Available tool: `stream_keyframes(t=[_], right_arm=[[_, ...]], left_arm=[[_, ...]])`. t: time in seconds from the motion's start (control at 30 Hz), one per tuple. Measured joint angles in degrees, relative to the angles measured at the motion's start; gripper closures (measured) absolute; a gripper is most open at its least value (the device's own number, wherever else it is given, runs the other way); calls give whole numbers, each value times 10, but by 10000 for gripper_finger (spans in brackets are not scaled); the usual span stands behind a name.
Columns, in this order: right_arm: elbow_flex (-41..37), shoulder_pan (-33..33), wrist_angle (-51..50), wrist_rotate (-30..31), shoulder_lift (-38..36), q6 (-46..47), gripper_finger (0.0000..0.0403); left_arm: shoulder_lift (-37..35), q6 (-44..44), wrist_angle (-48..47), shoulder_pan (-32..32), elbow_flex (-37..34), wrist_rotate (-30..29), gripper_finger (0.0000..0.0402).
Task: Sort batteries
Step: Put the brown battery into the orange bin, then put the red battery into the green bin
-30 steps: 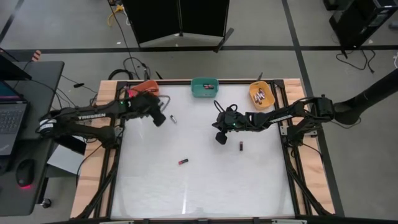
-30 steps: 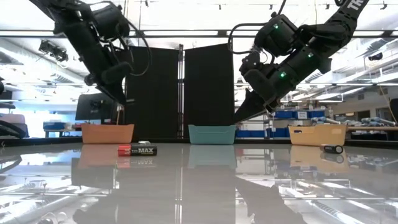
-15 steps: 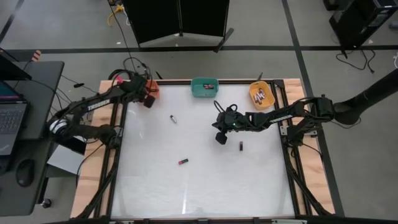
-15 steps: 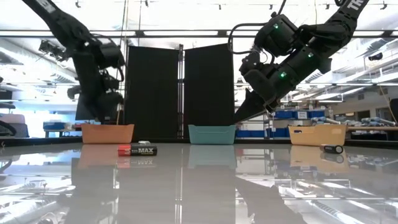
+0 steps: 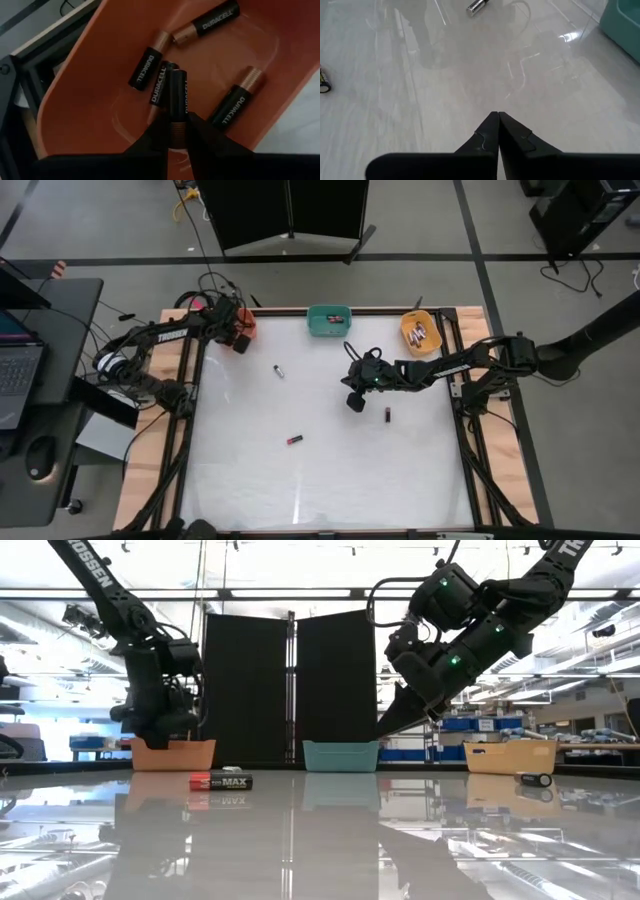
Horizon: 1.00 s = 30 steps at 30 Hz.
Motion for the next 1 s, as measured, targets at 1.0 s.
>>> stream_keyframes(t=[1.0], right_arm=[[0,0,0,0,0,0,371]], left_arm=[[-7,60,19,-44,0,-8,290]])
